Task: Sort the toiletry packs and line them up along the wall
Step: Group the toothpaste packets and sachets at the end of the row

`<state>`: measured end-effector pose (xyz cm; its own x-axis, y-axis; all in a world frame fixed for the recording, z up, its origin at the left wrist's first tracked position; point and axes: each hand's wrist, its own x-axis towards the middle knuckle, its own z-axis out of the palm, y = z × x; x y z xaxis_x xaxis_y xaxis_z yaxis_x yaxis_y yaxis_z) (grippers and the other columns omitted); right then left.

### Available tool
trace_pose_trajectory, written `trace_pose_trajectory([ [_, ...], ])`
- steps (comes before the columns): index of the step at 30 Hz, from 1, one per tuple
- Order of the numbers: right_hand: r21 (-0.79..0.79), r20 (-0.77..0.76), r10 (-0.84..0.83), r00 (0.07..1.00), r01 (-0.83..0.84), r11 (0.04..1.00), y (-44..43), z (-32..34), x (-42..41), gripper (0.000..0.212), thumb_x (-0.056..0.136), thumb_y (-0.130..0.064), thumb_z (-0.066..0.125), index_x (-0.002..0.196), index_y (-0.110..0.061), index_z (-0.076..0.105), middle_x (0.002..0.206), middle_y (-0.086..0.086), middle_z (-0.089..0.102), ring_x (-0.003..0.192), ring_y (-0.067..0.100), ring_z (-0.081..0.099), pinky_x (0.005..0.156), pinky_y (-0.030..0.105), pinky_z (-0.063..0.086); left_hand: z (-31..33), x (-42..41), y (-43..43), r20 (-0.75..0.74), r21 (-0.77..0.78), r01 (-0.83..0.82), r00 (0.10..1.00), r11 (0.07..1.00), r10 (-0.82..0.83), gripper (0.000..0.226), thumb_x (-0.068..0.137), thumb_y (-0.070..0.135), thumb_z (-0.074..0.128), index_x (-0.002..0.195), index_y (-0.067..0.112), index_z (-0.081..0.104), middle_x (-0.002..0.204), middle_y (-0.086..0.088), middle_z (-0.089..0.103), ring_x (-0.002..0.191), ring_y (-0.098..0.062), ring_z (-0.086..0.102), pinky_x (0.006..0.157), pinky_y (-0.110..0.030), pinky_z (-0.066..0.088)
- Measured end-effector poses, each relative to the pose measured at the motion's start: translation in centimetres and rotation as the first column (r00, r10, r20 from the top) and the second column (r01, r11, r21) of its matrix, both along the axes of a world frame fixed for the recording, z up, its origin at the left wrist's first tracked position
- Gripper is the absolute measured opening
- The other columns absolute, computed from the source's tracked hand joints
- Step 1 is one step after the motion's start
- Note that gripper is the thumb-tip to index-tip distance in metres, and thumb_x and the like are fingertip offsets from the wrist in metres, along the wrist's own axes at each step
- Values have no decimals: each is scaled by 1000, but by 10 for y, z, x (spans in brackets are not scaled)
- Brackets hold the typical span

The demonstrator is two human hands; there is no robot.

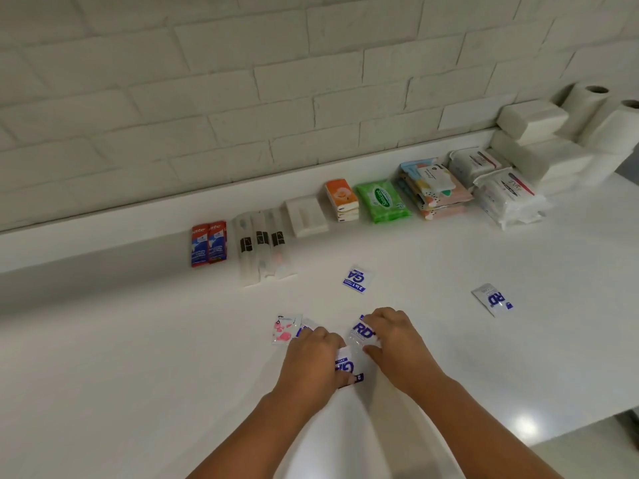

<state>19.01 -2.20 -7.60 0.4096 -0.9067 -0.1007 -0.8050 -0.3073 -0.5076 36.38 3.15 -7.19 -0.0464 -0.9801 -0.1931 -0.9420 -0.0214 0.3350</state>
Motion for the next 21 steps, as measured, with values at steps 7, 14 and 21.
trace_pose_trajectory([
  [7, 170, -125, 14, 992, 7, 986, -22, 10, 8, 66, 81, -30, 76, 137, -19, 44, 126, 4, 50, 118, 22, 47, 98, 30, 46, 7, 6, 3, -286, 44, -155, 945, 987, 161, 28, 81, 24, 73, 107, 30, 63, 98, 10, 69, 88, -10, 63, 77, -27, 52],
  [14, 195, -234, 186, 954, -141, 971, -35, 17, 15, 11, 90, -28, 60, 96, -20, 58, 97, 1, 64, 92, 21, 59, 71, 27, 41, 17, 29, 11, -465, 45, -216, 859, 975, 212, 19, 88, 25, 61, 103, 37, 63, 85, 15, 69, 75, -3, 60, 70, -21, 49],
  [21, 182, 37, 63, 997, -68, 981, -34, 38, 56, 18, 94, -22, 55, 77, -20, 60, 71, -5, 59, 64, 9, 52, 55, 17, 37, 33, 75, 22, -579, 30, -474, 709, 880, 401, 10, 79, 20, 73, 82, 26, 66, 67, 7, 67, 53, -2, 52, 55, -18, 42],
])
